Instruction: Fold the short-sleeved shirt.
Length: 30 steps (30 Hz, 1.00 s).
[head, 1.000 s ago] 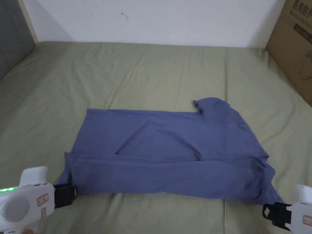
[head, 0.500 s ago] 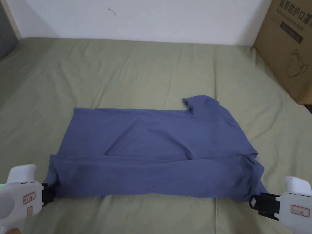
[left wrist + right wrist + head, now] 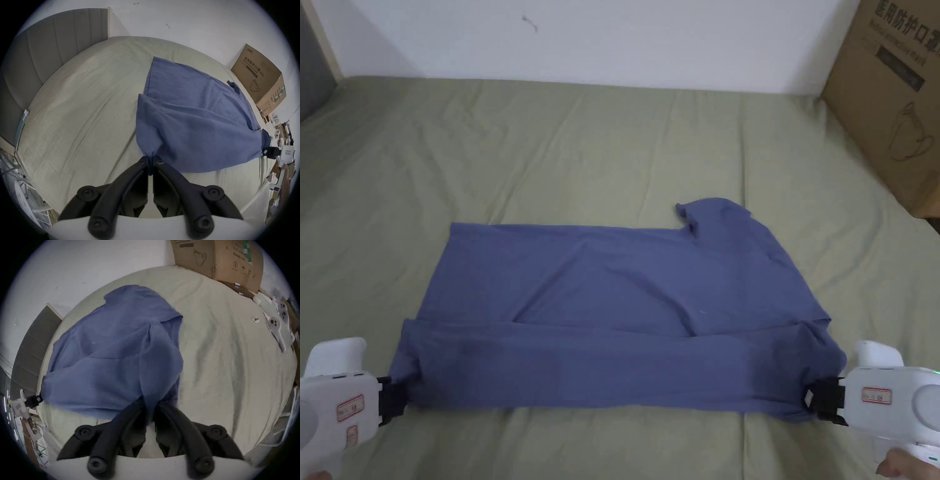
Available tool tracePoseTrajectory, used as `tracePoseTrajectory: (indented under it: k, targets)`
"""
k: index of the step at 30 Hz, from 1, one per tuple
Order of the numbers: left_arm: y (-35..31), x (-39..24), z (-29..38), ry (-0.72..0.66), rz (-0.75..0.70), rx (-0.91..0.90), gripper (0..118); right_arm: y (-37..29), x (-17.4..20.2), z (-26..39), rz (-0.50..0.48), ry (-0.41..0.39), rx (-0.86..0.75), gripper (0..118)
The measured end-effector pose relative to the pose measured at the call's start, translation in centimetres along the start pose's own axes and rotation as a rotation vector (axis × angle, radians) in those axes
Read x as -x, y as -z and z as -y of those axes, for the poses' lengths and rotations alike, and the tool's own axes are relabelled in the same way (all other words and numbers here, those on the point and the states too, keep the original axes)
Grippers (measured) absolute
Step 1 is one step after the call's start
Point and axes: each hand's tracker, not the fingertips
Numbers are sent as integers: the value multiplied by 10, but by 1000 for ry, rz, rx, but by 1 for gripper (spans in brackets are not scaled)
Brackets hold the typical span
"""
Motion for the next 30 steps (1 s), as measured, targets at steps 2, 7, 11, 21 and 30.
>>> tracePoseTrajectory:
  k: [2, 7, 11, 21, 30]
  targets:
    - [-4, 4, -1, 14, -2, -7, 3, -10, -1, -2, -9, -6, -14, 8]
    - [-23, 11, -8, 4, 22, -46, 3, -36, 0, -3, -23, -21, -34, 8]
    - [-37, 14, -6, 49, 10, -46, 3, -53, 3, 4, -13, -49, -39, 8]
    - [-61, 24, 55, 98, -14, 66, 3, -75, -19, 79, 23, 2, 65, 8]
    - [-53, 21, 63, 85, -33, 103, 32, -53, -23, 94, 74, 66, 106, 37]
